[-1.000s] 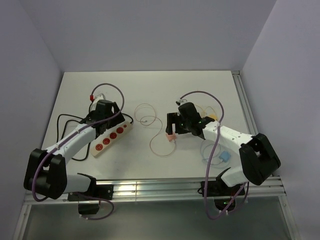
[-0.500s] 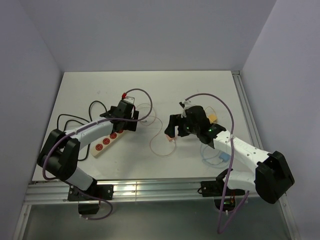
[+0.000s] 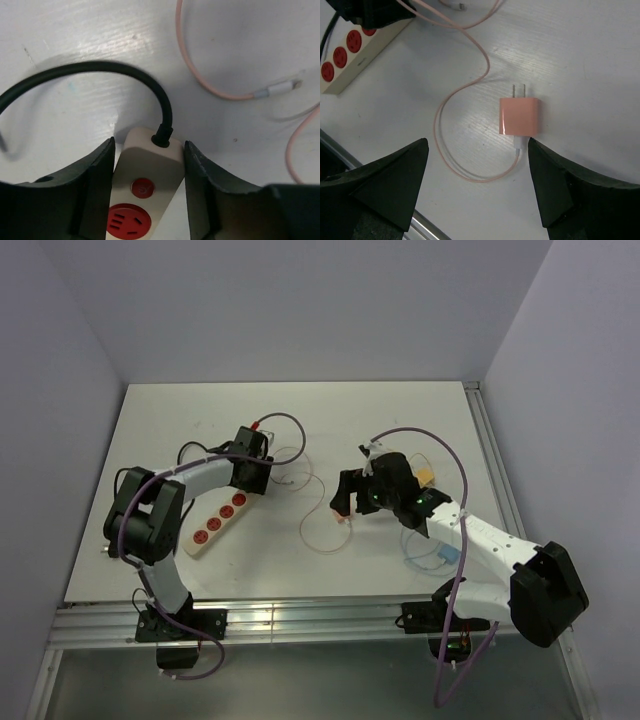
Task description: Insert the plug
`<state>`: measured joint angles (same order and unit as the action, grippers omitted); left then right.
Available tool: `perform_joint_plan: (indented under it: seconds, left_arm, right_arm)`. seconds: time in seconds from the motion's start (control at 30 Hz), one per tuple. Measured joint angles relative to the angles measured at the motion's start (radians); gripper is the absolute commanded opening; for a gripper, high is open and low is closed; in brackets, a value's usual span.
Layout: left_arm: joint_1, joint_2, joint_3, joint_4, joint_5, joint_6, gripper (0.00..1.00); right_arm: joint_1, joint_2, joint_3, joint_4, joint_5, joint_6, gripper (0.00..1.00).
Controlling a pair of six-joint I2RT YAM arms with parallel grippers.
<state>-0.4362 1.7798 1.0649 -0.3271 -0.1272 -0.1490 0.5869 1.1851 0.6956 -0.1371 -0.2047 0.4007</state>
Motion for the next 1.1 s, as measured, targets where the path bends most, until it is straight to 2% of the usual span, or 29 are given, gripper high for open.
perform_joint_plan:
  seconds: [0.03, 0.07, 0.13, 0.17, 0.37, 0.53, 0.8, 0.83, 0.93, 0.97, 1.0, 1.03, 1.1]
  left_arm:
    - [0.002, 0.01, 0.018, -0.013, 0.02, 0.01, 0.35]
    - [0.005, 0.017, 0.029, -0.013, 0.039, 0.01, 0.19]
    - [0.008, 0.028, 0.04, -0.012, 0.057, 0.005, 0.05]
    - [0.01, 0.031, 0.042, -0.014, 0.064, 0.001, 0.0]
    - [0.005, 0.043, 0.052, -0.021, 0.069, -0.021, 0.0]
    - [-0.05, 0.05, 0.06, 0.0, 0.043, -0.037, 0.0]
    - [-0.113, 0.056, 0.058, 0.047, 0.067, -0.058, 0.01]
    - [-0.117, 0.055, 0.054, 0.057, 0.072, -0.064, 0.15]
    - [-0.129, 0.034, 0.024, 0.105, 0.104, -0.093, 0.41]
    - [-0.135, 0.022, 0.007, 0.119, 0.116, -0.109, 0.53]
    - [-0.145, 0.003, -0.016, 0.133, 0.132, -0.131, 0.6]
    - [-0.154, -0.014, -0.037, 0.139, 0.145, -0.15, 0.73]
    - [-0.175, -0.08, -0.095, 0.138, 0.167, -0.193, 0.83]
  right_arm:
    - [0.0, 0.003, 0.0, -0.004, 0.016, 0.001, 0.86]
    - [0.0, 0.01, 0.004, -0.014, 0.036, 0.005, 0.84]
    - [0.0, 0.04, 0.021, -0.044, 0.076, 0.014, 0.82]
    - [0.0, 0.061, 0.033, -0.061, 0.095, 0.022, 0.82]
    - [0.001, 0.133, 0.051, -0.126, 0.146, 0.06, 0.8]
    - [0.026, 0.171, 0.052, -0.14, 0.178, 0.089, 0.8]
    - [0.058, 0.322, 0.092, -0.159, 0.232, 0.104, 0.8]
    - [0.059, 0.339, 0.101, -0.162, 0.237, 0.104, 0.8]
    - [0.059, 0.371, 0.126, -0.164, 0.248, 0.104, 0.8]
    - [0.059, 0.376, 0.134, -0.165, 0.251, 0.103, 0.79]
    - [0.059, 0.379, 0.141, -0.166, 0.253, 0.103, 0.75]
    - [0.06, 0.381, 0.148, -0.167, 0.258, 0.101, 0.72]
    - [0.064, 0.389, 0.164, -0.169, 0.267, 0.099, 0.68]
